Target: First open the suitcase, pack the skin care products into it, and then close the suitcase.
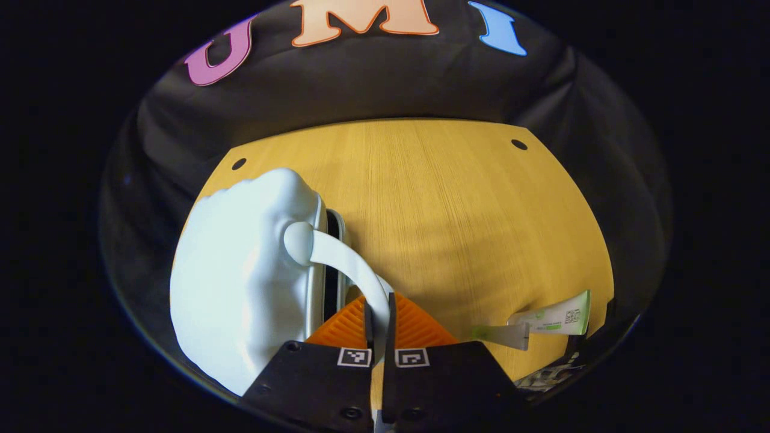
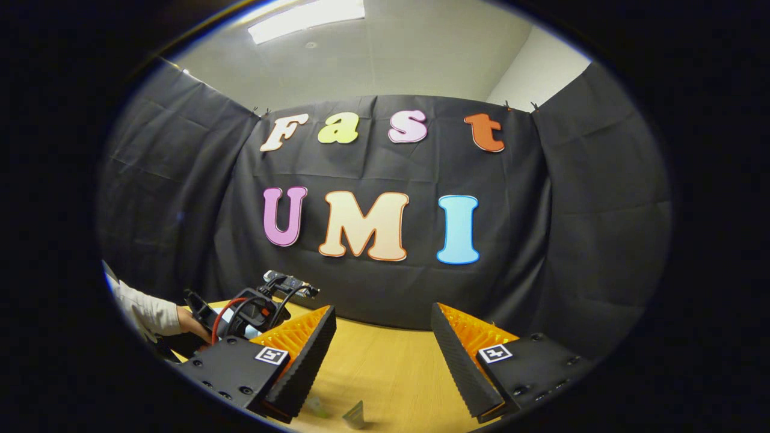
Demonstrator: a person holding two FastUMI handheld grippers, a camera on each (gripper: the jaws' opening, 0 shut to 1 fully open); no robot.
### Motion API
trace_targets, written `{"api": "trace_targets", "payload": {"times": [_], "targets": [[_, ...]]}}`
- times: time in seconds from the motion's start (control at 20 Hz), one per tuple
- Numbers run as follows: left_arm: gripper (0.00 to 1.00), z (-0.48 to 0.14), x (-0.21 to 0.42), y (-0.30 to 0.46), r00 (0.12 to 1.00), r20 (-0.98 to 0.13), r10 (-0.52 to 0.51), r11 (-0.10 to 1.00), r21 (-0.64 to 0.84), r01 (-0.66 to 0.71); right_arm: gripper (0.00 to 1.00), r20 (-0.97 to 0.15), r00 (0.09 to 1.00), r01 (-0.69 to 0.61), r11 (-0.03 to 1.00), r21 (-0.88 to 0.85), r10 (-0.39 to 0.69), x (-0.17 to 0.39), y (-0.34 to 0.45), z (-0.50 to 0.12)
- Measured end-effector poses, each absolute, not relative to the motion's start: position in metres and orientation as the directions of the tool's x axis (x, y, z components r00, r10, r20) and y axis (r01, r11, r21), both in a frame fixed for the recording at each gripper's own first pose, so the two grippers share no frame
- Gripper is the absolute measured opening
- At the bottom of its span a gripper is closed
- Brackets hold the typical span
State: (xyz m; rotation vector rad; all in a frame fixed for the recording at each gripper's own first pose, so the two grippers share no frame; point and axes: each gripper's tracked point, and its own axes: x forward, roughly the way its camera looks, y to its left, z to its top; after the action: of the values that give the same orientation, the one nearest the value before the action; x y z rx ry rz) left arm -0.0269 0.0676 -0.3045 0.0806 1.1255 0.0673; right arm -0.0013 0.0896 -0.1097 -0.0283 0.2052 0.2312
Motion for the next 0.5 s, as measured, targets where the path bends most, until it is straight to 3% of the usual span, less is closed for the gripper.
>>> {"api": "trace_targets", "payload": {"times": [0.5], "targets": [[0.00,-0.232,-0.021,0.071,0.536,-0.832,0.144,0.989,0.138,-0.051,0.99,-0.188,0.941,-0.280,0.960,0.026,0.280,-0.001,0.116,-0.111]]}}
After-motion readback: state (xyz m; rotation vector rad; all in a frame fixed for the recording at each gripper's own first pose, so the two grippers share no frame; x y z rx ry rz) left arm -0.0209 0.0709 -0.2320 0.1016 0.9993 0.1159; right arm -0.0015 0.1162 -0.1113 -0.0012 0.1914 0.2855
